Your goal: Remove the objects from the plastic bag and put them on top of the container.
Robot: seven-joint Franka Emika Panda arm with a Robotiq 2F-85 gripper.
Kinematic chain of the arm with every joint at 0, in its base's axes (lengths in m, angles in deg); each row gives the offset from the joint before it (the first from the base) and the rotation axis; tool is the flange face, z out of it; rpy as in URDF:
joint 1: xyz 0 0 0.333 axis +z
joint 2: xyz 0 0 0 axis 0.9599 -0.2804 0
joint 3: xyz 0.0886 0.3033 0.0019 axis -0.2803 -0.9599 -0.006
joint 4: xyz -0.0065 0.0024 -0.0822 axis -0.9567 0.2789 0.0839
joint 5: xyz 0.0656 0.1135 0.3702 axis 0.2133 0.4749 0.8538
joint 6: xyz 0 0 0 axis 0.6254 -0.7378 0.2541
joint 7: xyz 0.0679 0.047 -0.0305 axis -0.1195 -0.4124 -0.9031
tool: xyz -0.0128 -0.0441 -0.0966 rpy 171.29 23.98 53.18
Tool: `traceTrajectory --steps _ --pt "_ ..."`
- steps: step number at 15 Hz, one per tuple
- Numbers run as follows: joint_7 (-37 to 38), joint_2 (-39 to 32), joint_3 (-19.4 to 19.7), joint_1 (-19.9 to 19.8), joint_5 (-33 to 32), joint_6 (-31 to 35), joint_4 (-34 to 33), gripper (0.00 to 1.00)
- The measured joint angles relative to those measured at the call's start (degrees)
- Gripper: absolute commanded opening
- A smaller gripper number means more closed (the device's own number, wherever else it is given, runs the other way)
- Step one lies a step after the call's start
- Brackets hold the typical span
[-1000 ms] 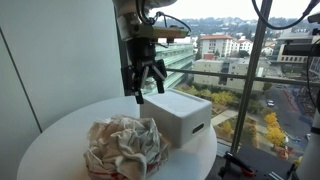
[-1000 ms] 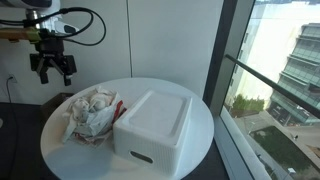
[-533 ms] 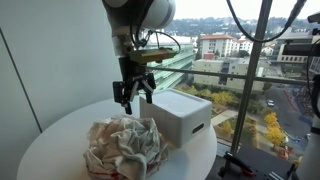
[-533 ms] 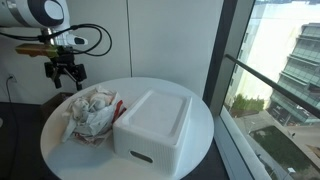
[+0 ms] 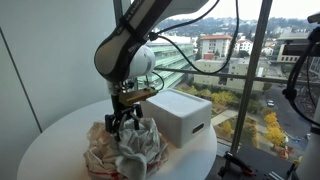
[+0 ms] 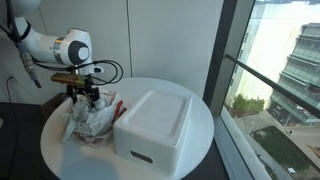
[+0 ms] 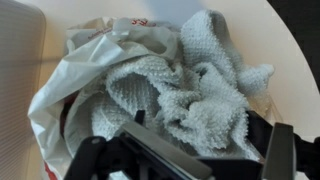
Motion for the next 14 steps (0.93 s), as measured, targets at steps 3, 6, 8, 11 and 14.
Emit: traceTrajectory --steps 3,6,8,11,14 --pt "1.3 -6.1 2.4 1.3 -3.4 1.7 -3.6 0.66" --pt "2.0 -9.9 4.1 2.7 -5.1 1.8 -6.4 0.42" --pt "2.1 -10.8 4.6 3.5 -5.2 1.6 -7.4 0.28" --pt "2.1 -11.1 4.6 4.2 -5.2 0.3 -8.2 0.14" --pt "2.3 -11.1 4.7 4.6 -5.2 -1.6 -9.0 0.17"
